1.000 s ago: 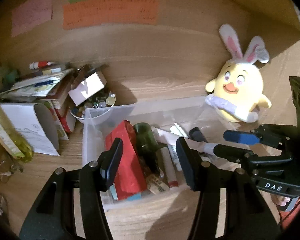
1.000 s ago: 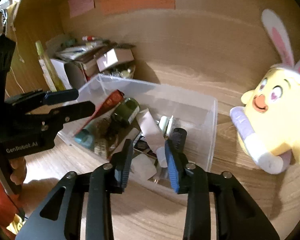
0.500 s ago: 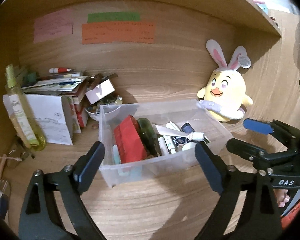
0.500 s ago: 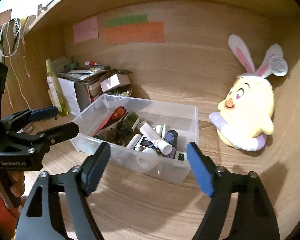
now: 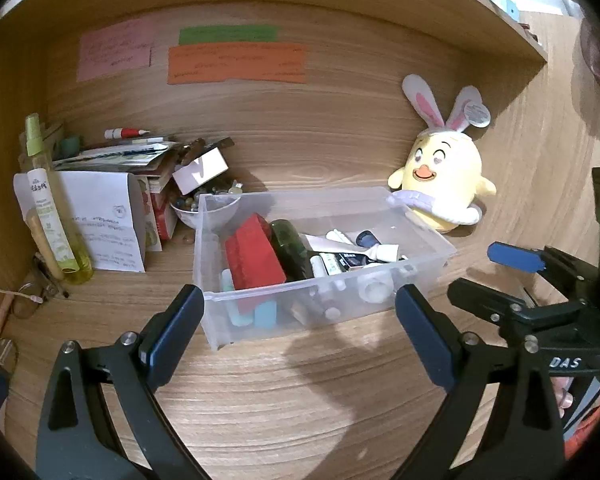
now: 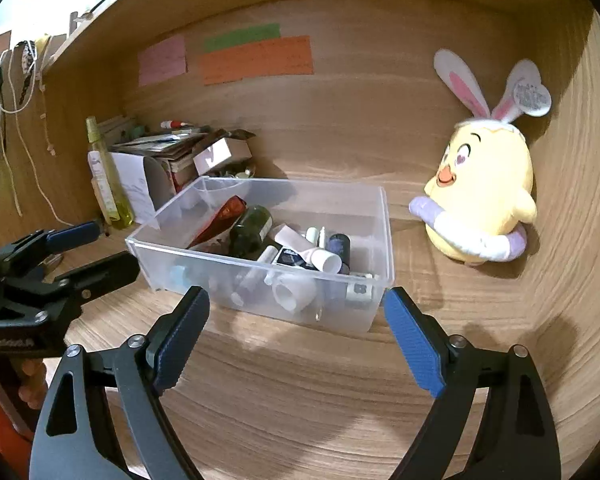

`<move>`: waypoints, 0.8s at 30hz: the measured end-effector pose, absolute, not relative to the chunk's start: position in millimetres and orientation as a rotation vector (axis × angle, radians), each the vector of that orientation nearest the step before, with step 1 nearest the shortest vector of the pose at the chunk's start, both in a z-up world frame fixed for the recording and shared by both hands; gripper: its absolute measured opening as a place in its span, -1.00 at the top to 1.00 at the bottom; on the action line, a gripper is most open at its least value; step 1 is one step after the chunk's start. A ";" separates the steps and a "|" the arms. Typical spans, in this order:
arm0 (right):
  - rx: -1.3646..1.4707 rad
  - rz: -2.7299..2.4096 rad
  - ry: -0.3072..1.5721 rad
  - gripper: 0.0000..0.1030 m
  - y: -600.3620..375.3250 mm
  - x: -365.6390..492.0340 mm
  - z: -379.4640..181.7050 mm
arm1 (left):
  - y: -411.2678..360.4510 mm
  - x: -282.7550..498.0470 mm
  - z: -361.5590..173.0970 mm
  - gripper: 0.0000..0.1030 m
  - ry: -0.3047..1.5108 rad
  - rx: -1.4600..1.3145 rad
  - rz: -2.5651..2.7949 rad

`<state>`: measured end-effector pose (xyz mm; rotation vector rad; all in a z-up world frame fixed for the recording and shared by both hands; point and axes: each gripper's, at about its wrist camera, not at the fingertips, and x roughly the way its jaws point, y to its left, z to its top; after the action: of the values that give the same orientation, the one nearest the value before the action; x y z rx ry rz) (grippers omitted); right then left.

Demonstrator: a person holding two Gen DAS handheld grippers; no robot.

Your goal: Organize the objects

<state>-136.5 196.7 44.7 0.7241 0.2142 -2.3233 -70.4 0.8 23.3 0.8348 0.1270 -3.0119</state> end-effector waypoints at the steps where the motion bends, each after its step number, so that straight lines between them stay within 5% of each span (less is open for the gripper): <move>1: 0.732 -2.323 0.211 -0.70 197.0 -138.0 43.3 | 2.2 -69.8 23.4 -0.90 0.122 0.835 -3.013; 24: 0.736 -2.312 0.202 -0.70 199.0 -137.5 43.6 | 4.7 -70.8 22.0 -0.92 0.147 0.843 -3.037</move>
<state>-137.5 199.0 43.6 0.7365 0.2018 -2.3119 -70.8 4.7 22.0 0.8430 0.1466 -3.0366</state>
